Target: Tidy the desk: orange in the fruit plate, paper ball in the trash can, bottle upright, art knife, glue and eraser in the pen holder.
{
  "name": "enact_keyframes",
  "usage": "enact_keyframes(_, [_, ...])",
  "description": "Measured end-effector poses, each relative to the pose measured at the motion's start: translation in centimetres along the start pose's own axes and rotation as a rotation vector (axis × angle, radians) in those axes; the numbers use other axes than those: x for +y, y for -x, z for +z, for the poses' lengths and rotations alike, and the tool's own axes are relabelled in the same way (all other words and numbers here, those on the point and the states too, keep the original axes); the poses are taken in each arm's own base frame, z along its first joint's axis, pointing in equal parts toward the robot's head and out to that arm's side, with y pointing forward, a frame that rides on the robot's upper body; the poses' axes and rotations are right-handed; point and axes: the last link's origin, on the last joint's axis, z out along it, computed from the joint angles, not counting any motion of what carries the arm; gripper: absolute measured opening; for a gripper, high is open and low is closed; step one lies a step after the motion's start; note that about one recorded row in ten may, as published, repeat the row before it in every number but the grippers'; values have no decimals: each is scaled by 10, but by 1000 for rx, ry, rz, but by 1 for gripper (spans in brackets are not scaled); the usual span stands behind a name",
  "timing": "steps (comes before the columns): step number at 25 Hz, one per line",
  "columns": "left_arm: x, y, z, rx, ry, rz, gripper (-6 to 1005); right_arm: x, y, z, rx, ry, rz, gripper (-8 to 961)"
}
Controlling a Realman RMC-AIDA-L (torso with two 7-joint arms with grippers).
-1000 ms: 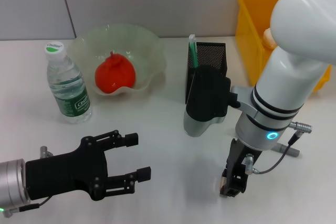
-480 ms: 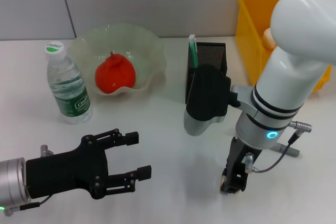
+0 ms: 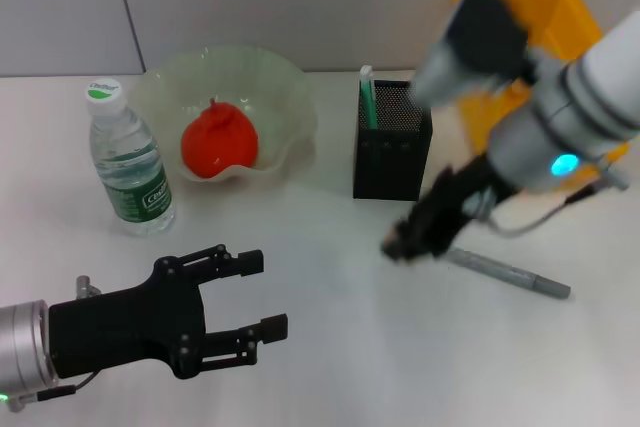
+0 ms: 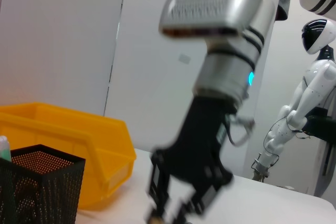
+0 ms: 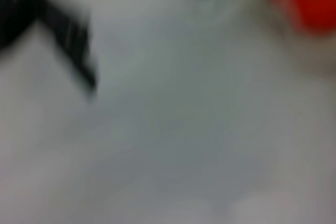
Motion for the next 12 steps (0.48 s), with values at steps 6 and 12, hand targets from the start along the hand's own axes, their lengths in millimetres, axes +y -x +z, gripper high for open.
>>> enact_keyframes(6, [1, 0, 1, 3, 3, -2, 797, -42, -14, -52, -466, -43, 175, 267])
enact_keyframes(12, [2, 0, 0, 7, 10, -3, 797, -74, -27, -56, -607, -147, 282, 274])
